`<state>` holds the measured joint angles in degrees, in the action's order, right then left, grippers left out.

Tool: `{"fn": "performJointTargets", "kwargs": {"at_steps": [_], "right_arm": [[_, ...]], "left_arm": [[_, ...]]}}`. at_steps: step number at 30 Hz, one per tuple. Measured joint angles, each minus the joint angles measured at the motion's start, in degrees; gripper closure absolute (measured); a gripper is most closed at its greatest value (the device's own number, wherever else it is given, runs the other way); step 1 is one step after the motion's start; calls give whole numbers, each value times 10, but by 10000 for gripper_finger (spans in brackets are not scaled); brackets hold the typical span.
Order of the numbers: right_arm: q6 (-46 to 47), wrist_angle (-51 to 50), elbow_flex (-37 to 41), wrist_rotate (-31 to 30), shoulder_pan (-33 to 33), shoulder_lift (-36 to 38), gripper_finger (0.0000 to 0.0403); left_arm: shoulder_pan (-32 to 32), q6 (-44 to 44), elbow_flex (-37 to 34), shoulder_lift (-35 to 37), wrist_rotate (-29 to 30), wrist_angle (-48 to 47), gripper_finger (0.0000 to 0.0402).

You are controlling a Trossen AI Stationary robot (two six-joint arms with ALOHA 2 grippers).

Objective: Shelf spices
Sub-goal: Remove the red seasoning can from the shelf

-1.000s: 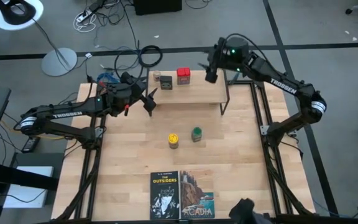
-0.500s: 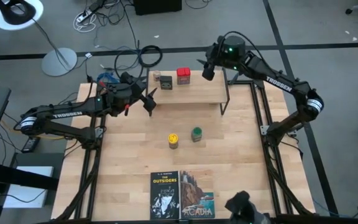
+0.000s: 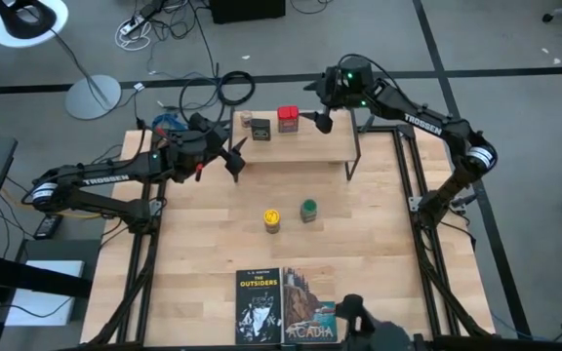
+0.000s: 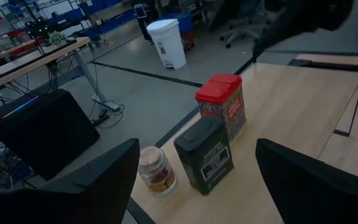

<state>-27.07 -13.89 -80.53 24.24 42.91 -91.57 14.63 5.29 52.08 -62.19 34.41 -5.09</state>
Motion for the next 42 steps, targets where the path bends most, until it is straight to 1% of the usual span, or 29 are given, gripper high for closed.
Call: {"fn": "performJointTargets", "kwargs": {"at_steps": [2,4,8,12,18,22,30,33,35,42], "right_arm": [[-1,-5,0,37,3,-4,5],[-1,-1,0,53,4,-10,5],[-2,-2,0,60,15,-23,3],[3,-4,0,62,32,-40,3],[3,6,0,104,38,-74,3],[8,31,0,139,38,-93,3],[19,62,0,146,34,-109,7],[20,70,0,144,34,-115,23],[25,77,0,143,31,-115,42],[31,89,0,102,11,-115,125]], "left_arm": [[1,1,0,0,-1,13,74],[1,1,0,0,-7,21,74],[1,-2,0,0,-22,29,74],[1,-11,0,0,-23,28,74],[1,-26,0,0,-34,31,74],[1,-29,0,0,-36,32,74],[1,-29,0,0,-36,37,74],[1,-28,0,0,-36,43,74],[1,-27,0,0,-36,45,74],[1,-27,0,0,-36,61,74]]}}
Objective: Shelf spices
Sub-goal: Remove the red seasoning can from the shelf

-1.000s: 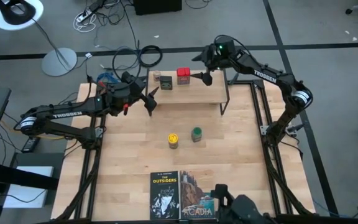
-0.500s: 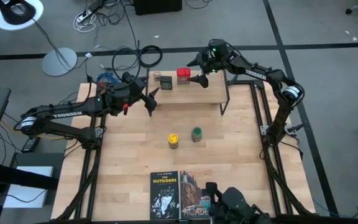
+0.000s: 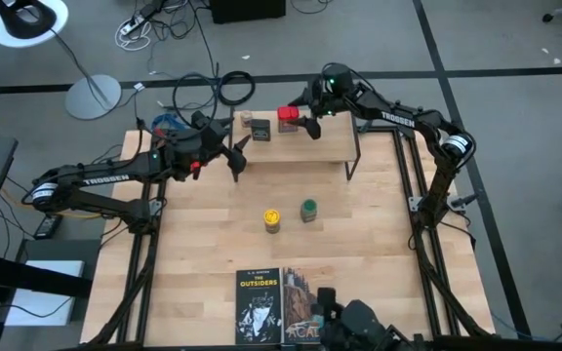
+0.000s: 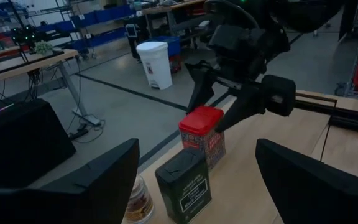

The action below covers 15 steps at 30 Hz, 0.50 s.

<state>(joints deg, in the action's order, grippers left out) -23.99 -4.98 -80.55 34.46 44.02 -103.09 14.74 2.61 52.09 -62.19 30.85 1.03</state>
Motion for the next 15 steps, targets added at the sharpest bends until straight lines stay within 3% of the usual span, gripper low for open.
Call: {"fn": "performJointTargets", "kwargs": {"at_steps": [6,15], "right_arm": [[1,-10,0,-19,-16,0,182],[30,-48,-3,-32,-35,4,185]], "left_arm": [[-1,-4,0,0,0,0,74],[-2,-8,0,0,2,0,74]]}}
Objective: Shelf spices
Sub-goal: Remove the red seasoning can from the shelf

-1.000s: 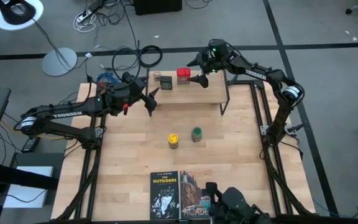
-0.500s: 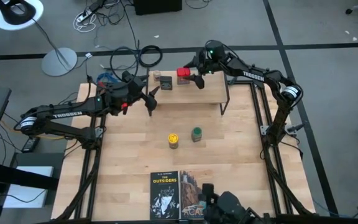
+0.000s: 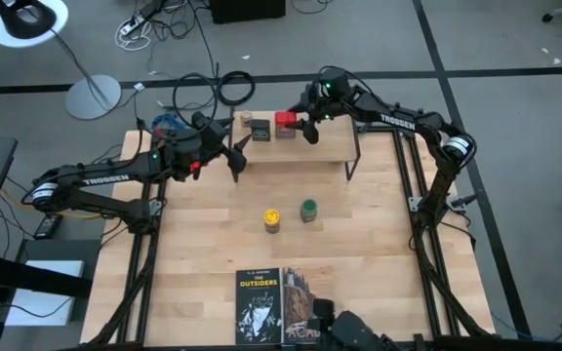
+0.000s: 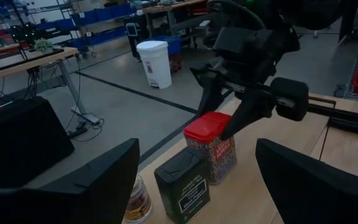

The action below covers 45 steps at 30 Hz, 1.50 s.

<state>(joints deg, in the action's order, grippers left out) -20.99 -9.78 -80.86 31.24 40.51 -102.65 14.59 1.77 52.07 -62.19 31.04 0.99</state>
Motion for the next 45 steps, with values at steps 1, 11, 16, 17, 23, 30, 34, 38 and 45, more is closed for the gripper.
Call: {"fn": "performJointTargets", "kwargs": {"at_steps": [1,11,16,17,23,30,34,38,45], "right_arm": [[3,-1,0,-1,-3,2,185],[21,-82,5,-71,-31,79,185],[22,-128,5,-76,-55,125,185],[27,-130,5,-76,-63,134,185],[51,-153,4,-81,-135,173,185],[62,-110,19,-147,-246,165,185],[72,-12,65,-169,-289,144,185],[81,58,92,-195,-300,109,185],[91,88,97,-214,-290,33,185]], "left_arm": [[0,0,0,0,0,0,74],[8,-3,0,0,6,-18,74],[13,-3,0,0,6,-31,74],[13,-3,0,0,6,-33,74],[15,10,0,0,6,-34,74],[31,12,0,0,6,-35,74],[40,13,0,3,8,-28,74],[41,25,3,18,8,-15,74],[41,25,16,53,8,-21,74]]}}
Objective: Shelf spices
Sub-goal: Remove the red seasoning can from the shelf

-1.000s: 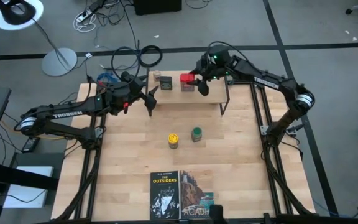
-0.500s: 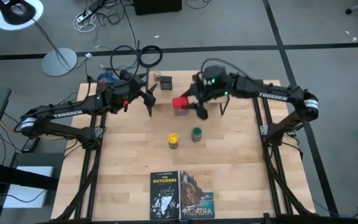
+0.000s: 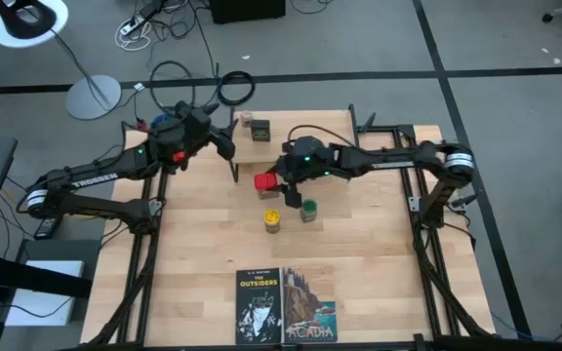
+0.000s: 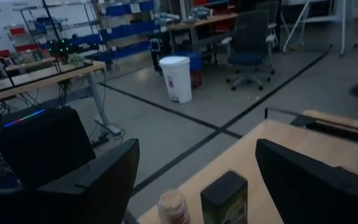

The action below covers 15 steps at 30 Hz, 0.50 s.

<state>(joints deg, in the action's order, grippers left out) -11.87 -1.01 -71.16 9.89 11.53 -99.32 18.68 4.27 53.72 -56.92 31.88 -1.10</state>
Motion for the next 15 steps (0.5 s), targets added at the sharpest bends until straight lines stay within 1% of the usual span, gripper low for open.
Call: {"fn": "performJointTargets", "kwargs": {"at_steps": [5,8,15], "right_arm": [[-2,47,0,4,5,-58,185],[-3,58,0,6,8,-85,185],[-7,102,-3,2,9,-109,185]], "left_arm": [[0,-4,0,15,0,-18,74],[0,-9,0,18,0,-29,74],[0,-15,0,20,0,-44,74]]}}
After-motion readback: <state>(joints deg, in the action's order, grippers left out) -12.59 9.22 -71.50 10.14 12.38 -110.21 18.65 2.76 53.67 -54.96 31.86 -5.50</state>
